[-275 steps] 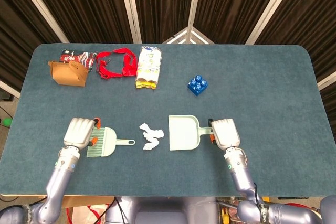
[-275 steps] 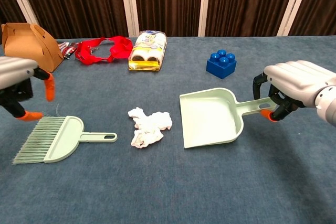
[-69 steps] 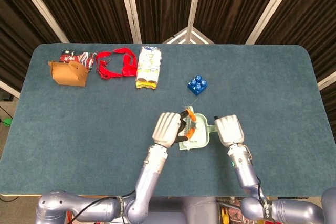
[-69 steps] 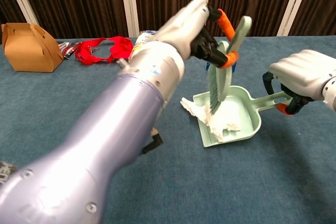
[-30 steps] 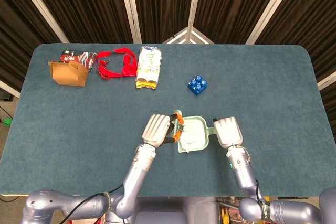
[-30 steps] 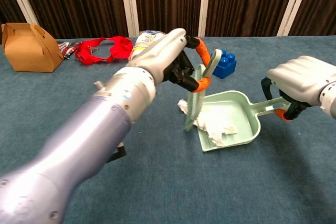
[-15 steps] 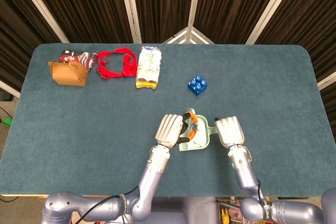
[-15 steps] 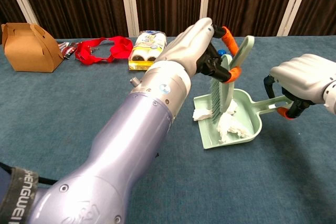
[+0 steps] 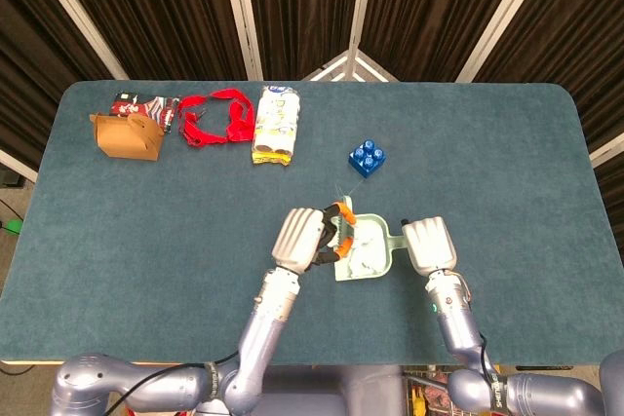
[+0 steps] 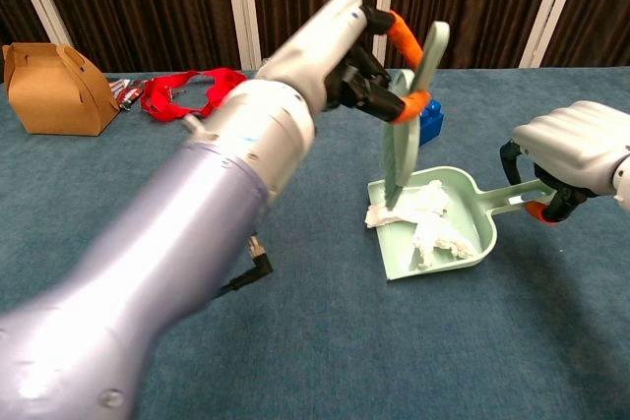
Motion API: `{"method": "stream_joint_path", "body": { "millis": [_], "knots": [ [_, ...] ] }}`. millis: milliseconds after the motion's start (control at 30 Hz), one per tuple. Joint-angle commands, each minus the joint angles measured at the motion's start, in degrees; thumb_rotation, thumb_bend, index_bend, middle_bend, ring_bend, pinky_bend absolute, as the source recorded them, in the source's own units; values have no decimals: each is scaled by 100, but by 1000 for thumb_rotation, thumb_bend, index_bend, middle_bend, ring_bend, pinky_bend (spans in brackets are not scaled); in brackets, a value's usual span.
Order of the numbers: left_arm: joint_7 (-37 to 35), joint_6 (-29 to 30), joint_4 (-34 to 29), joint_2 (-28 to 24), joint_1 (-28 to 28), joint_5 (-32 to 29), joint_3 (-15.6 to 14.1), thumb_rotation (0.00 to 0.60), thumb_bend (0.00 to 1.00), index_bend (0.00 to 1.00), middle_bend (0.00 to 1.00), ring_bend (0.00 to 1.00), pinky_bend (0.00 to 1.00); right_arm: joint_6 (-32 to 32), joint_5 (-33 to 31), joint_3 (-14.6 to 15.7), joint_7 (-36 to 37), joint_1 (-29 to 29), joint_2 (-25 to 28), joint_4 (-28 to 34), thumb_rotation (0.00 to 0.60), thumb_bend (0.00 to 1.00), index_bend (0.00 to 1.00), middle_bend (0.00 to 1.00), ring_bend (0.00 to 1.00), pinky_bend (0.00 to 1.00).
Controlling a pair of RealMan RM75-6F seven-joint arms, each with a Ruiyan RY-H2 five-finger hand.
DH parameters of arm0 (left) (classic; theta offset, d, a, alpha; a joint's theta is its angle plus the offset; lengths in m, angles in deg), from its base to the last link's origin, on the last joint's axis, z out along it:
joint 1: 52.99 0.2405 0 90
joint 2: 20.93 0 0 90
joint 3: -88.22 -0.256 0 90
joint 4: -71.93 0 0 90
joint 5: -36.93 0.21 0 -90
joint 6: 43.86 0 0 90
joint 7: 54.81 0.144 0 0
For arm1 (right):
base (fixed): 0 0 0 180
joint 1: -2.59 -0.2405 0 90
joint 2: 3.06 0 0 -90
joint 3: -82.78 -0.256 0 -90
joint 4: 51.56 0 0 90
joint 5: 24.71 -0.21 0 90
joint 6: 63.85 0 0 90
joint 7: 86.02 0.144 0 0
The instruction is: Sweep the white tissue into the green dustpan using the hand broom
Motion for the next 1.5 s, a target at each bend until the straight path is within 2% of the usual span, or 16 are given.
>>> {"method": "stream_joint_path", "body": {
  "millis": [33,133,200,533,700,1033,1267,1367,1467,1500],
  "knots": [
    [-92,53,-458,-424,222,149,-89,600,539,791,1000,1000,1000,43,-38,28,-89,12,12,62,600,502,317,890,873,900],
    [-104,65,-762,-721,326,209,-95,600,538,791,1000,1000,1000,83,-75,50,-211,9,44,150,600,502,64,890,869,900],
    [-92,75,-1002,-986,407,267,-96,600,537,791,1000,1000,1000,127,-128,55,-304,10,72,247,600,502,6,890,863,900],
    [-6,113,-1659,-1853,680,394,-210,600,536,791,1000,1000,1000,362,-237,106,-654,3,149,609,600,502,0,889,846,900],
    [417,-8,-1952,-2596,842,401,-406,600,535,791,1000,1000,1000,439,-158,108,-501,75,332,737,600,503,0,889,846,900],
    [1529,-262,-1966,-3924,1092,88,-861,600,536,791,1000,1000,1000,505,-35,146,-281,190,628,971,600,502,0,889,846,900],
    [2236,-483,-1698,-4375,1135,-81,-1317,600,535,786,1000,1000,1000,516,33,212,-225,244,640,999,600,502,0,889,846,900],
    [2622,-537,-1529,-4479,1126,-243,-1480,600,504,697,980,1000,1000,515,29,215,-214,257,634,987,600,502,0,889,846,900],
    [2886,-568,-1387,-4495,1126,-445,-1602,600,354,520,903,974,1000,502,25,225,-208,266,618,964,600,501,0,889,846,900],
    [2918,-580,-1365,-4490,1132,-523,-1626,600,274,437,868,956,1000,504,34,232,-201,273,613,957,600,502,0,890,846,900]
  ]
}}
